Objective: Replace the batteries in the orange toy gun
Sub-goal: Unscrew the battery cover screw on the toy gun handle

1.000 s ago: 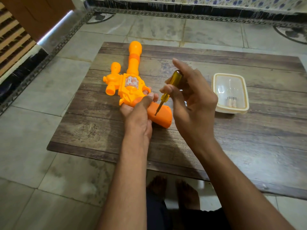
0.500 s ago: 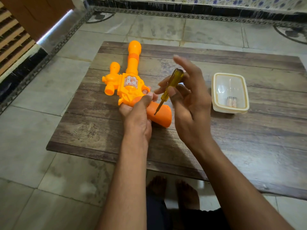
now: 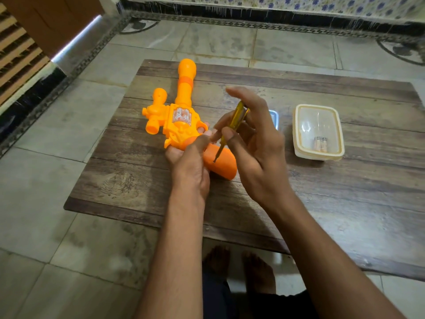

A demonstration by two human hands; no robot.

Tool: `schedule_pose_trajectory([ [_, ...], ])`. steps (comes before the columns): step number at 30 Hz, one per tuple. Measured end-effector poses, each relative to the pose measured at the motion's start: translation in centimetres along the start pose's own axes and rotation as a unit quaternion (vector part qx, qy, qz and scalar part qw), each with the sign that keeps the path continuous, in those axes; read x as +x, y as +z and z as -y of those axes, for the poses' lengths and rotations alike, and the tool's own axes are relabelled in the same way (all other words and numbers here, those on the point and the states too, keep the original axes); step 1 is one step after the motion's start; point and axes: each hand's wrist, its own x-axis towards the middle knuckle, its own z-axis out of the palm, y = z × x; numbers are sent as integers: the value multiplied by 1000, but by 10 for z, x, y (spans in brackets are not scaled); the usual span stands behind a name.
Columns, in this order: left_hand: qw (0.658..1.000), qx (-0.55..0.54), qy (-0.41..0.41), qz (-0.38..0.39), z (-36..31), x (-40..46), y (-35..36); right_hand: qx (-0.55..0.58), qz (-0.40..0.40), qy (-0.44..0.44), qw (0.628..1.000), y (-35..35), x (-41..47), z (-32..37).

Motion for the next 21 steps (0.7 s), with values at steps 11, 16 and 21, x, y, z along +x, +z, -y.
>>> schedule_pose_trajectory([
  [11,1000,7,-22,-10,-1,4,-2,4,11,56,998,5,-2,-5],
  [16,1000,7,-15,-3,-2,3,-1,-48,-21,21,998,8,0,-6],
  [21,1000,5,-12,7,-1,6,-2,-59,-27,4,998,-4,3,-3],
])
